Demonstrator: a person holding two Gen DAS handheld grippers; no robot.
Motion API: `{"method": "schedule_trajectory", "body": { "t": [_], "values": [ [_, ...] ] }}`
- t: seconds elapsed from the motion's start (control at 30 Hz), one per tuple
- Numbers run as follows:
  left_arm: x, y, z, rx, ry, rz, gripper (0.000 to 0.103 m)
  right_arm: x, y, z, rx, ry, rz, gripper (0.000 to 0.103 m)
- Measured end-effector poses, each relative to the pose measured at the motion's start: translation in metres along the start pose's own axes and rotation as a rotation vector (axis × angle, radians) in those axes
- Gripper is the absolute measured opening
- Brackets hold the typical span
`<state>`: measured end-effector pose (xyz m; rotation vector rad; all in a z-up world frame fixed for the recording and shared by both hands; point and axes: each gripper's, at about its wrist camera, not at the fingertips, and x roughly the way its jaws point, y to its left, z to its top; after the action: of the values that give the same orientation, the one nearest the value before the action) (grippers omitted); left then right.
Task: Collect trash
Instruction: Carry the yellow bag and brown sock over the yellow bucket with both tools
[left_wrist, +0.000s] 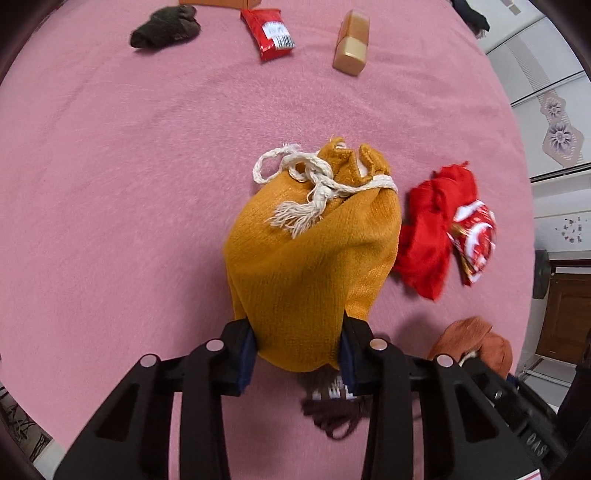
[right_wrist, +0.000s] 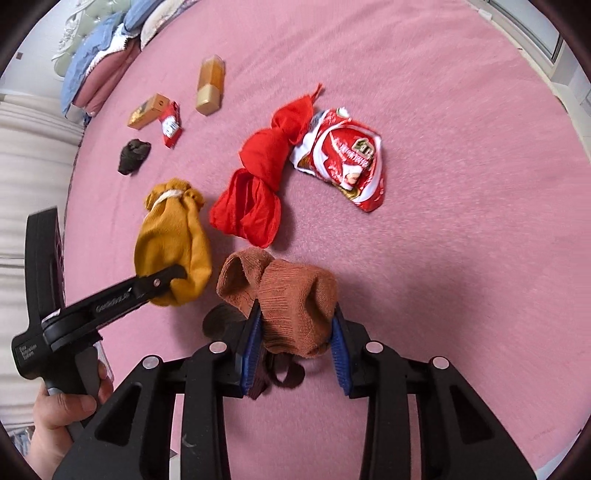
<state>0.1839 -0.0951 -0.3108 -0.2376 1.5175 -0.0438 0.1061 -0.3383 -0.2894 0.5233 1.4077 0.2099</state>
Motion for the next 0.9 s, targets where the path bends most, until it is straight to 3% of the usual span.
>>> {"method": "schedule_trajectory", "body": {
  "t": [0.3,0.5,0.9],
  "values": [
    [-0.048,-0.017,-0.037,0.014,-0.029,-0.076,0.037,-0.055,-0.020,-0.011,0.011,-0.091,0.010,0.033],
    [-0.070,-0.066,-0.065,0.038,-0.033,-0.142,0.037,-0.098,-0.049,-0.020,0.016,-0.145,0.009,0.033],
    [-0.069,-0.221,-0.108,0.193,-0.027,-0.188,0.037,-0.191,-0.147,-0.036,0.033,-0.265,-0.070,0.033]
  ]
}}
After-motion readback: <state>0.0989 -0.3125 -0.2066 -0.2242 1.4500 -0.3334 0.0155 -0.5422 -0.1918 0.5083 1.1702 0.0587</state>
